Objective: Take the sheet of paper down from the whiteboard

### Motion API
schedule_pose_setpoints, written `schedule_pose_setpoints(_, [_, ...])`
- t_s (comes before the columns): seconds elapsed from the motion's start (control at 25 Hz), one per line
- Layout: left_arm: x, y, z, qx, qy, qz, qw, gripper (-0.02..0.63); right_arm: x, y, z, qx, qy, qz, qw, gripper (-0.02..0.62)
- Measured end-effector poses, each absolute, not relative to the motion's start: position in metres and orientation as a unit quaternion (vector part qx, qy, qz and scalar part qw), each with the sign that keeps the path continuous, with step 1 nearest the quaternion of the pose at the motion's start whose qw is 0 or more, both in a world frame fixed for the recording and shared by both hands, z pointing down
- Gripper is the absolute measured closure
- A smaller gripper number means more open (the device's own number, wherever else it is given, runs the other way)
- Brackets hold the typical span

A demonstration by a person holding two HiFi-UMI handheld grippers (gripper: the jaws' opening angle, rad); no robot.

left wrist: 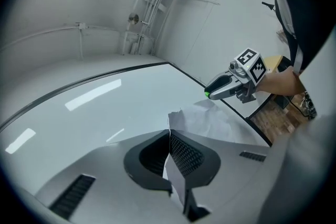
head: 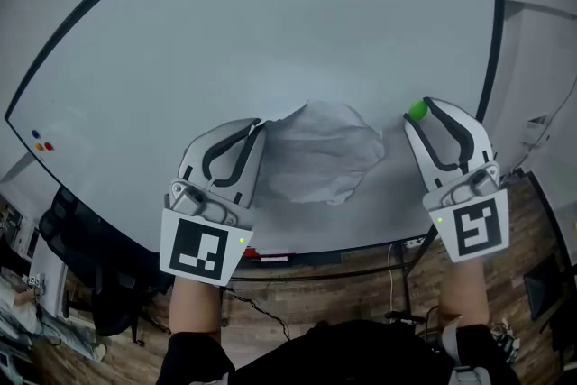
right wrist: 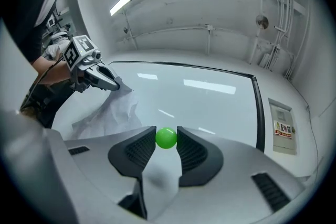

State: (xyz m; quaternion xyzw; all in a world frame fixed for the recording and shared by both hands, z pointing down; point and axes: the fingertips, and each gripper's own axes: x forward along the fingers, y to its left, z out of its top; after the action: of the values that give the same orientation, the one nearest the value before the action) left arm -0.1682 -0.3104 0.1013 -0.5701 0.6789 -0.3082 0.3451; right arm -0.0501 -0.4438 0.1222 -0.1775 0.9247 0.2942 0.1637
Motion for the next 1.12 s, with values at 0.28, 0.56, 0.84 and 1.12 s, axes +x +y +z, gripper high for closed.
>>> schedule_pose_setpoints(0.28, [-0.171, -0.269, 0.138, -0.567, 0.71, -0.295, 0.294, 0.594, -0.063, -0.439, 0.126, -0.169, 0.928, 0.287, 0.166, 0.465])
schedule_pose_setpoints(0.56, [-0.168, -0.244, 0.172, -0.569, 0.735, -0.267, 0.253, 0.594, -0.095, -0.429, 0.115, -0.162, 0.915, 0.338, 0.149, 0.465])
schedule_pose_setpoints(0.84, [-0.168, -0.245, 0.205, -0.578, 0.741, -0.261, 0.219, 0.594, -0.115, -0.431, 0.109, -0.17, 0.885, 0.422, 0.102, 0.465])
schedule_pose_setpoints(1.12, [-0.177, -0.246, 0.226, -0.589, 0.749, -0.228, 0.199, 0.594, -0.117, -0.43, 0.111, -0.171, 0.883, 0.421, 0.114, 0.462])
